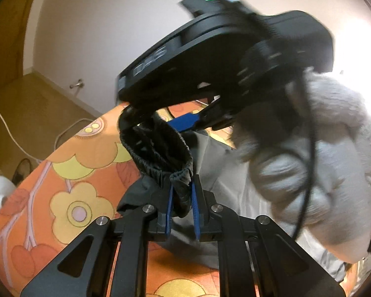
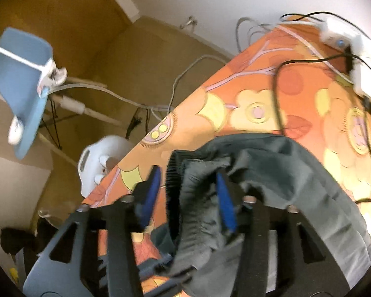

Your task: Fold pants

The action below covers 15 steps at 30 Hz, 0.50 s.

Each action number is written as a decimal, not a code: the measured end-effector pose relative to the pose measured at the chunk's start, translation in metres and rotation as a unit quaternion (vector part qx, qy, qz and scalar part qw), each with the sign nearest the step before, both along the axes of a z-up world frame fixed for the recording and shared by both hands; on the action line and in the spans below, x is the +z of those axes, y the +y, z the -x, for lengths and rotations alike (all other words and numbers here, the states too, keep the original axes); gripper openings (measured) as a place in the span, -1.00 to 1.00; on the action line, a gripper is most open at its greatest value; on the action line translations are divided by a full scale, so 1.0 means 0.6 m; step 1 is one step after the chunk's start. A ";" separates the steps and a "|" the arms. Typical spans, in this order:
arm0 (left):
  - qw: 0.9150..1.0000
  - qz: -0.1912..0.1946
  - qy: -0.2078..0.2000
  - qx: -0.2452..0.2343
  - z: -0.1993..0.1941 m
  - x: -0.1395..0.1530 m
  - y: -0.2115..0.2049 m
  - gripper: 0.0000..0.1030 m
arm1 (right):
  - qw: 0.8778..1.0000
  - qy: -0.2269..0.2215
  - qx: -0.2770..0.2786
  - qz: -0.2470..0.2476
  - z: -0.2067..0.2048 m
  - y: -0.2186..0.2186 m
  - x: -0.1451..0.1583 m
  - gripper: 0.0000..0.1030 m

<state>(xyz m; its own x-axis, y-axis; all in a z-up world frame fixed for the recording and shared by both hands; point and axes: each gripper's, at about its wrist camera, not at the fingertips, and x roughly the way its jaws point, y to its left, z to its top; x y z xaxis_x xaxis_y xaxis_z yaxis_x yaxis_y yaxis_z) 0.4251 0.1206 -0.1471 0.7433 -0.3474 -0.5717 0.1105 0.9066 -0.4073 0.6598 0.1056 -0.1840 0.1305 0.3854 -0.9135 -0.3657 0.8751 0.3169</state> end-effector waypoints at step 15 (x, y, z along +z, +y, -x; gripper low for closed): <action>1.000 0.013 -0.002 0.006 0.009 -0.009 0.031 -0.78 | 0.991 -0.017 0.070 0.116 0.003 0.072 -0.042 -0.27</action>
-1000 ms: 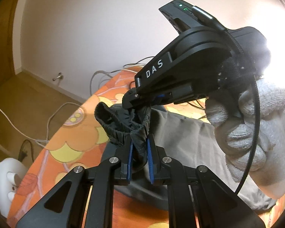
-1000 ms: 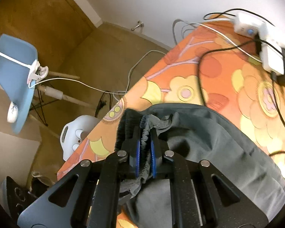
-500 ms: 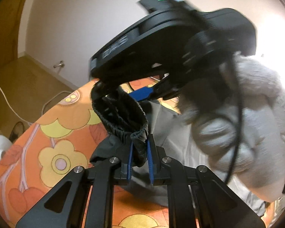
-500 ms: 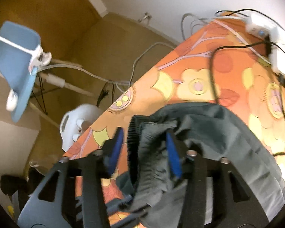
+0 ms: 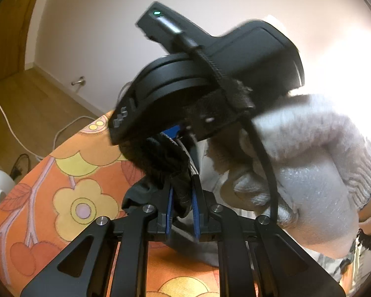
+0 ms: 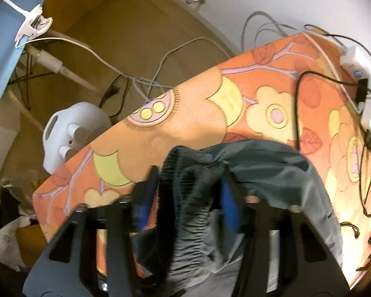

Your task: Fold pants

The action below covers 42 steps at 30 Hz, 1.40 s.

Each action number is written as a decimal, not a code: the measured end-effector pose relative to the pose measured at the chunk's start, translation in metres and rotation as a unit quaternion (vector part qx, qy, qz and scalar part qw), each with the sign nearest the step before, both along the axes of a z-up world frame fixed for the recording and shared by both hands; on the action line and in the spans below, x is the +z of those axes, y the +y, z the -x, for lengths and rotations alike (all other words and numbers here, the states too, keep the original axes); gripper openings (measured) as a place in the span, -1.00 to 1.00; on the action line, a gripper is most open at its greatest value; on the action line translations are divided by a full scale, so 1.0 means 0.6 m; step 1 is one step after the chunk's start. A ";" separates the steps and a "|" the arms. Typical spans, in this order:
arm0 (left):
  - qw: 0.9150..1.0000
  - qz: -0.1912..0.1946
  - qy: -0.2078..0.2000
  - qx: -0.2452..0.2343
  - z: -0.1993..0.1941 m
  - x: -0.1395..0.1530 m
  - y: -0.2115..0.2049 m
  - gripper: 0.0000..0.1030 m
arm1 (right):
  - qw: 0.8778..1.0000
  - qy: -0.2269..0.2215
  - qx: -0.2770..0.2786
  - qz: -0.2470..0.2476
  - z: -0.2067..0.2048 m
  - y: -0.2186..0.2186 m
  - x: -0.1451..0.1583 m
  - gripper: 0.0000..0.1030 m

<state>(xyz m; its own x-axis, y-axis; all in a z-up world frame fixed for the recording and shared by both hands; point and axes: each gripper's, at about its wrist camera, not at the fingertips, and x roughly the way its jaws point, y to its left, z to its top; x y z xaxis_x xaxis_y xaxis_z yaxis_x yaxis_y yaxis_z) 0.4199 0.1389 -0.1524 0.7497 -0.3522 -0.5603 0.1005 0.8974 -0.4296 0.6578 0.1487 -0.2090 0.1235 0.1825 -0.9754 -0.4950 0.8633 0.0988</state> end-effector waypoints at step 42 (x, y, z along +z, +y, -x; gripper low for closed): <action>0.944 -0.101 -0.049 -0.311 0.282 0.165 -0.627 -0.78 | 0.876 -0.163 -0.371 -0.260 0.527 -0.867 0.218 -0.76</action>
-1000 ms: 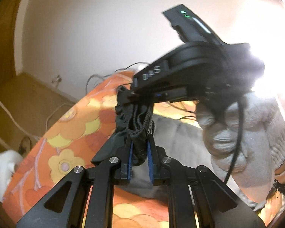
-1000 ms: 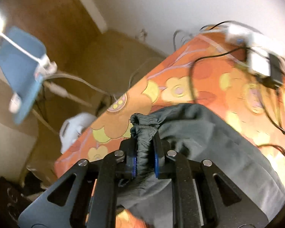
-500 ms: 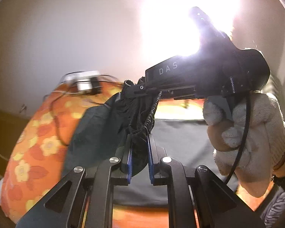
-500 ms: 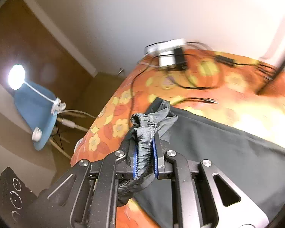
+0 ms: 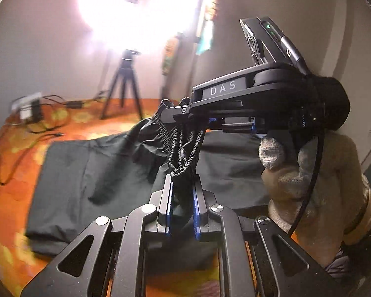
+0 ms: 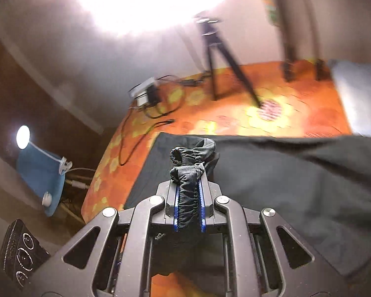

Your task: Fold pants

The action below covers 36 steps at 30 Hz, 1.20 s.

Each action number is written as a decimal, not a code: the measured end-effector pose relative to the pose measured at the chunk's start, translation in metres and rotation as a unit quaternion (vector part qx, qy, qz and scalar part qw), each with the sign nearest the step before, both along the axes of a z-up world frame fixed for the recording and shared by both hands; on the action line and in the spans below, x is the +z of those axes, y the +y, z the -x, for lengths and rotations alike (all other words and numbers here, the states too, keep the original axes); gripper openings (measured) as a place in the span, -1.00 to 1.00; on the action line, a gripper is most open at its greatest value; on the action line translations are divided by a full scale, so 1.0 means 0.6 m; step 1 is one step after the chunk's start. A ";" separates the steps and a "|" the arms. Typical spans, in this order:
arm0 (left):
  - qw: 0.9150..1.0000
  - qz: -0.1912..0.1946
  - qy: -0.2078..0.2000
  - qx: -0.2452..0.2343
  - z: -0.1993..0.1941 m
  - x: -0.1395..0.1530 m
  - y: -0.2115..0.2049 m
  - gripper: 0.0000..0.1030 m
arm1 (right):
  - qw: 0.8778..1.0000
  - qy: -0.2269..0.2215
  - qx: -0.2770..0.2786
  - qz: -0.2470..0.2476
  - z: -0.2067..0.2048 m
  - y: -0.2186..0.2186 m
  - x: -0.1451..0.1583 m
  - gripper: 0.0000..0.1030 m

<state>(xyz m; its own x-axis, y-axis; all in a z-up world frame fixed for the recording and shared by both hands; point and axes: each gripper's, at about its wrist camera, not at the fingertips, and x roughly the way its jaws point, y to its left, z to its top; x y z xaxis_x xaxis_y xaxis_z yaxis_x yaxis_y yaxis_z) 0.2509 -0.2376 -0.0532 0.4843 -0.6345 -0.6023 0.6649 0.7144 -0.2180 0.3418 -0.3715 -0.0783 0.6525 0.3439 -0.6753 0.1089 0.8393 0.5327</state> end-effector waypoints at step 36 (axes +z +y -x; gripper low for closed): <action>0.998 -0.065 0.019 0.018 -0.004 -0.038 0.004 -0.40 | 0.988 0.001 -0.150 0.027 0.160 -0.323 -0.066 -0.73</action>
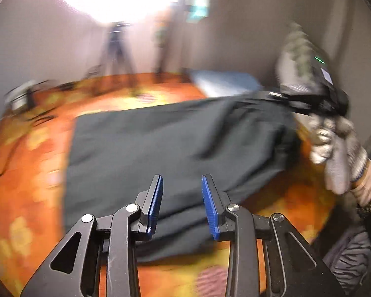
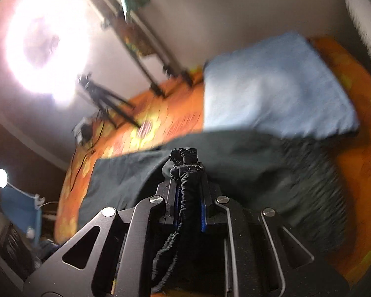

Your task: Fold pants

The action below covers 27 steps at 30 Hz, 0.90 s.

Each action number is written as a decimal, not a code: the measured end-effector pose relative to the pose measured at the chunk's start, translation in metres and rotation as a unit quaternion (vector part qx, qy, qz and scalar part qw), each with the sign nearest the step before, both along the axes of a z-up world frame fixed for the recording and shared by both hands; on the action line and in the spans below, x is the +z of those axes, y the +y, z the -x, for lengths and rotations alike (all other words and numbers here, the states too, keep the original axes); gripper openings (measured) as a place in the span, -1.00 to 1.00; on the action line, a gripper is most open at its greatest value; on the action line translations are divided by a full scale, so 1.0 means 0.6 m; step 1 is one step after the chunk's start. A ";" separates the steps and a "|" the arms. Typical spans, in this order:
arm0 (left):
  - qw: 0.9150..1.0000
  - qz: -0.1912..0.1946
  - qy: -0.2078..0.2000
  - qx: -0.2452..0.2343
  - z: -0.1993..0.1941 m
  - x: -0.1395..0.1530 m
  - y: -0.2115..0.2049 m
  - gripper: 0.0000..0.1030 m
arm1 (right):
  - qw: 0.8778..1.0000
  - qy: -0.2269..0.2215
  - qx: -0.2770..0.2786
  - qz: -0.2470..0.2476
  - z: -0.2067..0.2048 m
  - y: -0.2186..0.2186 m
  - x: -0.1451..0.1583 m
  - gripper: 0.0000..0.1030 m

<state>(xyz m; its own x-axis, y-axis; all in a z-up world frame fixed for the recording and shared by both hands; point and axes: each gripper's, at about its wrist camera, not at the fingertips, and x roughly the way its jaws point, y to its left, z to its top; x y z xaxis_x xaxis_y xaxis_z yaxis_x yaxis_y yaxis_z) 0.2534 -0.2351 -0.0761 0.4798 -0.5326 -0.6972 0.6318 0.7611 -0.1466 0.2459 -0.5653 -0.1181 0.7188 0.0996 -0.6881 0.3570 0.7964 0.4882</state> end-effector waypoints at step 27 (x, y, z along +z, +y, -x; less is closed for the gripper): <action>0.990 -0.029 0.062 0.125 -0.092 -0.086 0.167 -0.40 | 0.981 0.164 0.007 0.103 0.041 0.032 -0.052 -0.64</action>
